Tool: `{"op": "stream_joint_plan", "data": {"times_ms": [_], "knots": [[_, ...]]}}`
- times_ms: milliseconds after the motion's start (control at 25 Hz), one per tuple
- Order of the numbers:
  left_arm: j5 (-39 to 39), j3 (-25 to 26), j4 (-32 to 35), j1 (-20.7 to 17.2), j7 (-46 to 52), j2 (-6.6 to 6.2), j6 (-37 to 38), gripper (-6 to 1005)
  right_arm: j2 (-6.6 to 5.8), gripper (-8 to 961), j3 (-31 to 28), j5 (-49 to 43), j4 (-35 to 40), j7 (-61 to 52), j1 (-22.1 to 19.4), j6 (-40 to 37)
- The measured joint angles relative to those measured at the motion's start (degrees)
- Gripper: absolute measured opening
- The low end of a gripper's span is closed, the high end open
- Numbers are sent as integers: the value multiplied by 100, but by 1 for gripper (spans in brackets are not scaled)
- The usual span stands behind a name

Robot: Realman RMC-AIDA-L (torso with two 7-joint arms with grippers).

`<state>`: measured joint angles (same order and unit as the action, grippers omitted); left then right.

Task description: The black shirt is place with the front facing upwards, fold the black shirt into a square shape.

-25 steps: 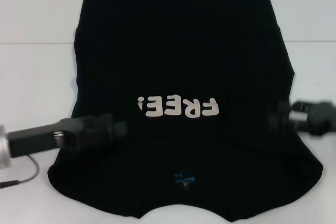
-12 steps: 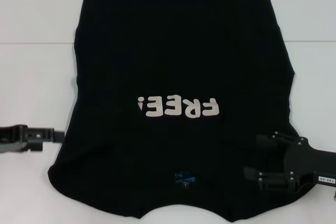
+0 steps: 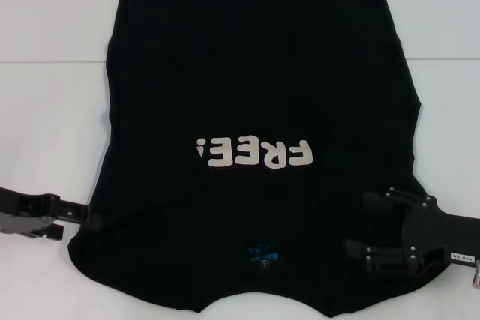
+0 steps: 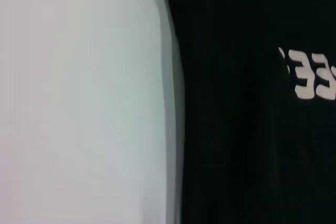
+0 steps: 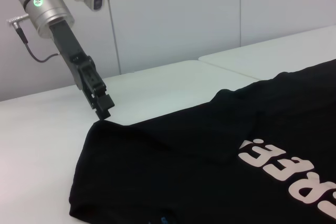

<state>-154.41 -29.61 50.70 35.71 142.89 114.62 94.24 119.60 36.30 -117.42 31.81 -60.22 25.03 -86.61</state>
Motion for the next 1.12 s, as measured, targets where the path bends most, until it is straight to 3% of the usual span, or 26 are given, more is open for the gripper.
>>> {"op": "stream_joint_plan", "data": {"times_ms": [480, 1120], "knots": [[-18, -38, -411, 57, -28, 13, -99, 875, 2, 940, -27, 22, 21, -43, 11, -36], [-246, 8, -284, -29, 350, 4, -24, 870, 2, 936, -62, 36, 62, -49, 14, -137]]}}
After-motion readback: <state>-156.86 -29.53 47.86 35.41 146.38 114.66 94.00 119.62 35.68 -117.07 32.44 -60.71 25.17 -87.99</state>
